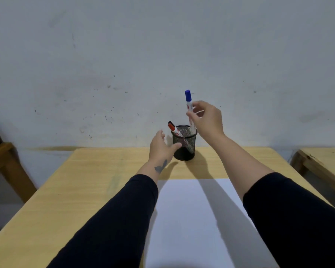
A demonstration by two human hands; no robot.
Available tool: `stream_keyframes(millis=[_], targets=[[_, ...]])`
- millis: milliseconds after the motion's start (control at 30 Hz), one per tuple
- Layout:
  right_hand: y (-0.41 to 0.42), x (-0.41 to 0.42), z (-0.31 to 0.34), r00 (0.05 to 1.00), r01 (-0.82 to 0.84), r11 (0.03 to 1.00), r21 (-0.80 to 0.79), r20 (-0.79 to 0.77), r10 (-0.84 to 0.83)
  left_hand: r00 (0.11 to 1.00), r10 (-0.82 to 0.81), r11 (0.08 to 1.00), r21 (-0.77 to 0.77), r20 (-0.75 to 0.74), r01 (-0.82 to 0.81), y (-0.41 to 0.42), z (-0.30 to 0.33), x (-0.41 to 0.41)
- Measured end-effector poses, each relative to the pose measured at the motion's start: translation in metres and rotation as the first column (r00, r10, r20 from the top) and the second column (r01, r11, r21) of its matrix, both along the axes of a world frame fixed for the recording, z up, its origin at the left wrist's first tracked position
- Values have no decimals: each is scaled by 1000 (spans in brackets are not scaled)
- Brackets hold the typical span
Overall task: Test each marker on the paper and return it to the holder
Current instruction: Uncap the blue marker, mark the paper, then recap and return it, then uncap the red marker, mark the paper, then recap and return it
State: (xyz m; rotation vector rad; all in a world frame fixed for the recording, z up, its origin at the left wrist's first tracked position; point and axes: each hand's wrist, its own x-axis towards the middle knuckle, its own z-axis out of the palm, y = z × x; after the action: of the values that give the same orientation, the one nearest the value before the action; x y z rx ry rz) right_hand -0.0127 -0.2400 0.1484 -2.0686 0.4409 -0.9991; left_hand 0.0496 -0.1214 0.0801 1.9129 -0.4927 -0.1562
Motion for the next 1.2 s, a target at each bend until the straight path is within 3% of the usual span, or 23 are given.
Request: stream_keyframes(millis=[100, 200, 333, 433, 533, 733, 967, 1200], targets=[[-10, 23, 2, 998, 2, 1000, -16, -61, -3, 1000, -5, 999, 54, 2, 4, -21, -13, 13], [-19, 44, -14, 977, 41, 997, -61, -206, -53, 1000, -2, 1000, -4, 19, 3, -39, -19, 21], [-27, 61, -38, 851, 100, 937, -335, -458, -255, 999, -50, 994, -101, -12, 49, -52, -28, 28], [-27, 66, -46, 761, 92, 906, -414, -557, -332, 997, -65, 986, -157, -32, 59, -54, -30, 27], [-26, 65, -46, 770, 95, 915, -393, -554, -317, 998, -64, 986, -155, 6, 64, -53, -32, 27], [-19, 59, -39, 926, 73, 980, -182, -352, -135, 998, -52, 989, -139, 25, 55, -51, -32, 25], [-11, 67, -47, 870, -4, 966, -258, -477, -124, 998, -47, 996, -68, 41, 50, -52, -37, 30], [-13, 72, -49, 919, 16, 973, -230, -381, -105, 997, -68, 994, -78, 44, 72, -51, -36, 30]])
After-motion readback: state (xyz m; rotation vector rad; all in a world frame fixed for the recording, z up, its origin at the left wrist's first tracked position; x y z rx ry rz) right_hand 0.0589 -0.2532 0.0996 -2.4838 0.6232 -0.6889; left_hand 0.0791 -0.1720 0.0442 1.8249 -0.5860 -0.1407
